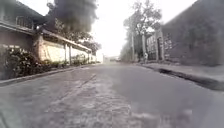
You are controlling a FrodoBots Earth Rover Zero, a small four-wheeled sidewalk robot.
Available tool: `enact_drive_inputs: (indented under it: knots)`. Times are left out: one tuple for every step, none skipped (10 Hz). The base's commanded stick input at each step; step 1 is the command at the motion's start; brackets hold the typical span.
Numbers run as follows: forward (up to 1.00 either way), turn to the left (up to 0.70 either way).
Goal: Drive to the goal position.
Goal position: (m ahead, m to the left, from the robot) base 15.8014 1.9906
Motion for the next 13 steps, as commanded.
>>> enact_drive_inputs:
  knots:
    - [1.0, 0.0]
    - [1.0, 0.0]
    - [1.0, 0.0]
    - [1.0, 0.0]
    - [1.0, 0.0]
    - [1.0, 0.0]
    - [1.0, 0.0]
    - [1.0, -0.07]
    - [1.0, -0.4]
    - [1.0, -0.4]
    - [1.0, -0.11]
    - [1.0, 0.0]
    - [1.0, 0.0]
